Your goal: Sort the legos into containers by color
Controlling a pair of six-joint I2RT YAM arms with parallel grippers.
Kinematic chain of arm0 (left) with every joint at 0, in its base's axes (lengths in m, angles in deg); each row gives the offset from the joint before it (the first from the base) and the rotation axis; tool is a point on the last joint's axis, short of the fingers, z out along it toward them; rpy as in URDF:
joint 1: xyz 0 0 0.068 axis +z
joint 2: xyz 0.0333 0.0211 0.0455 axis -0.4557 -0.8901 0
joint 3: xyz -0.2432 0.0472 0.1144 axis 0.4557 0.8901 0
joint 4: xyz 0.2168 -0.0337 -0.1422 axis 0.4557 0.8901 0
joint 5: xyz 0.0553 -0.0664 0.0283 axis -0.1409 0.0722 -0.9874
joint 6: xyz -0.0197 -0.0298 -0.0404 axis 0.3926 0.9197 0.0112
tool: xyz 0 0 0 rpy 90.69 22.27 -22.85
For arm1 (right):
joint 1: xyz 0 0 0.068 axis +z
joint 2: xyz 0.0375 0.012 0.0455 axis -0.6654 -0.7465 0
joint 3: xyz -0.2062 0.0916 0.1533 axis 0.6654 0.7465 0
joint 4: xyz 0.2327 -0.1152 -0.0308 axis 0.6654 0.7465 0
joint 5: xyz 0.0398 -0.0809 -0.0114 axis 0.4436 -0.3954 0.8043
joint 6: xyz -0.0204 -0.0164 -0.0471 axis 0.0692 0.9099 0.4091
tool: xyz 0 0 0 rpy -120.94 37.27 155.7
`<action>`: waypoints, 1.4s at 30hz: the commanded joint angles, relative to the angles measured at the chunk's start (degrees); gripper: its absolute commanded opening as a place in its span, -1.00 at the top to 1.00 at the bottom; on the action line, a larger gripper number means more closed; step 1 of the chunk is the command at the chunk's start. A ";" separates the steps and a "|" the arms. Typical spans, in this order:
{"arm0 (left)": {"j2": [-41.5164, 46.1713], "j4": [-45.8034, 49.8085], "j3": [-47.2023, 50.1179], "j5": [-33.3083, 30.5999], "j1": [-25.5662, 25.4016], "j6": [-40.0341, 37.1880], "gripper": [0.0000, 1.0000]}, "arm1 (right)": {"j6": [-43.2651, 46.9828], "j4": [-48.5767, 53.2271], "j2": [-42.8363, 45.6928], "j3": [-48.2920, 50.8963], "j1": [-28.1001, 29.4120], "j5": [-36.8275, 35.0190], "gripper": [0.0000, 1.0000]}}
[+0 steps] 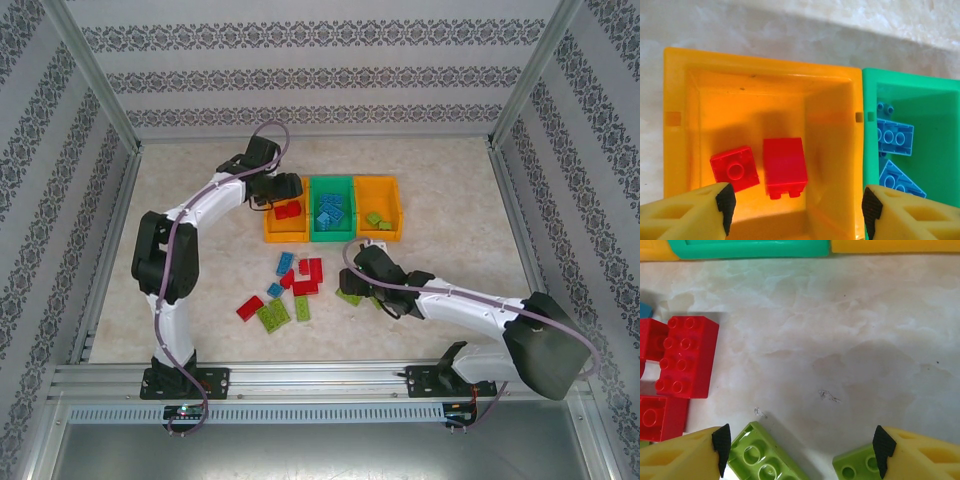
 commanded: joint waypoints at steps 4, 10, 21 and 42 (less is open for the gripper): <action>8.31 -6.28 7.83 2.49 -1.59 -0.65 -0.63 | 13.99 8.24 -3.42 -6.53 3.42 0.48 -0.63; 17.31 -9.68 17.01 2.15 -1.54 -0.71 -0.95 | 22.83 12.77 -7.12 -10.66 3.46 4.17 -0.61; 27.20 -13.66 29.70 0.75 -1.34 0.46 -0.99 | 28.53 17.07 -15.49 -17.07 0.66 11.95 -0.46; 36.87 -15.47 41.18 0.61 1.03 1.30 -0.99 | 20.97 23.67 -27.02 -19.67 4.16 8.96 -0.21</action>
